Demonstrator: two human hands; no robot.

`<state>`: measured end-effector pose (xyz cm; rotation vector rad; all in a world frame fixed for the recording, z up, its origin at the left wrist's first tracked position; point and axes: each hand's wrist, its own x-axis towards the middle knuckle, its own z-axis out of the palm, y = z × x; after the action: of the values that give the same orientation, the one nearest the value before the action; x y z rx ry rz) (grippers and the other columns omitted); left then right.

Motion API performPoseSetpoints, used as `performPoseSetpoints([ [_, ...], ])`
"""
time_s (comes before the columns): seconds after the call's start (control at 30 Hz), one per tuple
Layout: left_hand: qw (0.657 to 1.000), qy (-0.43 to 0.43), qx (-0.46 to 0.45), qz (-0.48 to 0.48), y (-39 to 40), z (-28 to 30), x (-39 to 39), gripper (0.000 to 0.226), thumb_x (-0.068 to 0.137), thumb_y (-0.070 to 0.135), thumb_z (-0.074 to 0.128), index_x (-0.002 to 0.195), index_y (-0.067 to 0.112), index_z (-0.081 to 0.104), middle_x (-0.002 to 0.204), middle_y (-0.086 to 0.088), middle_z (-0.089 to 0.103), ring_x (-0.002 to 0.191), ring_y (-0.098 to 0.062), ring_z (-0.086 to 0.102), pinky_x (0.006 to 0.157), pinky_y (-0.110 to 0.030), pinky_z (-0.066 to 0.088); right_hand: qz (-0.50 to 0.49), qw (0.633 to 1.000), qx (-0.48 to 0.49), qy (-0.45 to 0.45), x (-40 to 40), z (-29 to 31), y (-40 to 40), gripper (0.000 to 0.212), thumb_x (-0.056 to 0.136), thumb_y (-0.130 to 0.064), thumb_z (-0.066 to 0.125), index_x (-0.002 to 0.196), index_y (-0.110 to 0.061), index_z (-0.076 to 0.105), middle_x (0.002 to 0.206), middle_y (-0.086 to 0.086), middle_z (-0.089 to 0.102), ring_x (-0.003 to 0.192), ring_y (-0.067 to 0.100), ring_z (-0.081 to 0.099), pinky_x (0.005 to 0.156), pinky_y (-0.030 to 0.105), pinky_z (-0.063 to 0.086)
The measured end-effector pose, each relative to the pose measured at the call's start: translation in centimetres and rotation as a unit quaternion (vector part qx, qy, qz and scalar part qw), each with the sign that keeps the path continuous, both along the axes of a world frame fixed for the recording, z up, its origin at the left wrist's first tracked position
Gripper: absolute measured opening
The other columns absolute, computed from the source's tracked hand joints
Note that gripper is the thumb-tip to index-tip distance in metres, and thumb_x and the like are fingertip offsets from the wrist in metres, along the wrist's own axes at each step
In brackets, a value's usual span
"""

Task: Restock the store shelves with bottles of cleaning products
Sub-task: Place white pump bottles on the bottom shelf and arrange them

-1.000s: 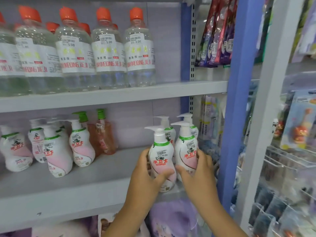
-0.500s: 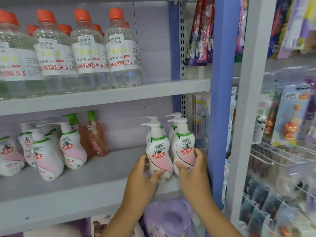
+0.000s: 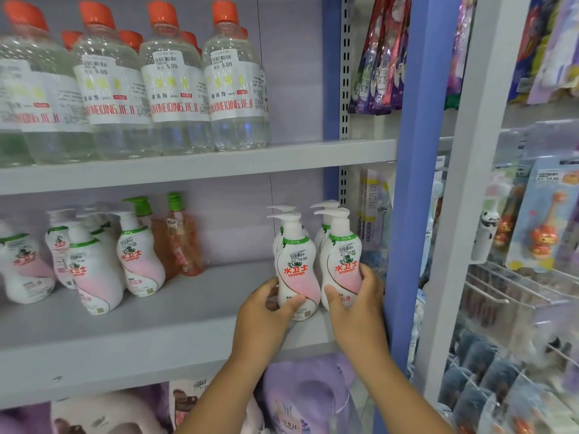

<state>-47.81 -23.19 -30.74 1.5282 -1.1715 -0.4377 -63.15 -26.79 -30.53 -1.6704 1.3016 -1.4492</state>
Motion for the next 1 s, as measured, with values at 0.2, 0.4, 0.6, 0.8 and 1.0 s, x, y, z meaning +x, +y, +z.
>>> performPoseSetpoints([
  [0.2, 0.999, 0.042, 0.035, 0.005, -0.1, 0.5, -0.2, 0.041, 0.080, 0.037, 0.083, 0.116, 0.027, 0.067, 0.096, 0.020, 0.070, 0.079, 0.010, 0.066, 0.065, -0.004, 0.046, -0.032, 0.999, -0.015, 0.011, 0.3, -0.5, -0.1, 0.077, 0.089, -0.021, 0.073, 0.151, -0.016, 0.027, 0.150, 0.008, 0.038, 0.132, 0.024, 0.045, 0.099, 0.032, 0.041],
  [0.4, 0.997, 0.041, 0.061, 0.021, 2.4, 1.4, 4.7, 0.056, 0.084, 0.039, 0.079, 0.133, 0.026, 0.056, 0.118, 0.011, 0.060, 0.096, -0.001, 0.061, 0.061, -0.002, 0.045, -0.030, 0.989, -0.148, -0.010, 3.7, -1.1, 4.1, 0.084, 0.080, -0.005, 0.079, 0.150, -0.007, 0.032, 0.157, 0.010, 0.026, 0.147, 0.028, 0.027, 0.116, 0.035, 0.026],
  [0.6, 0.991, 0.038, 0.031, 0.122, 6.2, 2.6, 15.1, 0.038, 0.088, 0.031, 0.074, 0.124, 0.024, 0.064, 0.117, 0.010, 0.066, 0.096, -0.005, 0.063, 0.093, -0.033, 0.054, 0.104, 0.983, -0.151, 0.015, 12.1, -1.0, 6.2, 0.045, 0.090, -0.018, 0.067, 0.132, -0.024, 0.051, 0.136, -0.005, 0.046, 0.129, 0.007, 0.041, 0.110, 0.013, 0.027],
  [0.8, 0.962, 0.002, -0.085, 0.260, 8.9, 3.2, 26.7, 0.042, 0.084, 0.023, 0.080, 0.120, 0.013, 0.062, 0.114, 0.000, 0.058, 0.104, -0.022, 0.060, 0.085, -0.028, 0.043, 0.161, 0.985, -0.060, 0.024, 22.6, 1.8, 6.3, 0.033, 0.090, -0.016, 0.069, 0.117, -0.031, 0.057, 0.117, -0.012, 0.056, 0.108, 0.006, 0.056, 0.096, 0.022, 0.042],
  [1.0, 0.989, 0.017, 0.025, 0.143, 7.8, 3.4, 33.6, 0.061, 0.075, 0.033, 0.087, 0.119, 0.028, 0.046, 0.116, 0.005, 0.061, 0.100, -0.014, 0.062, 0.074, -0.025, 0.048, 0.221, 0.971, 0.051, 0.071, 33.9, 2.5, 1.8, 0.043, 0.075, -0.042, 0.072, 0.114, -0.030, 0.058, 0.117, -0.009, 0.067, 0.099, 0.004, 0.066, 0.089, 0.027, 0.056],
])
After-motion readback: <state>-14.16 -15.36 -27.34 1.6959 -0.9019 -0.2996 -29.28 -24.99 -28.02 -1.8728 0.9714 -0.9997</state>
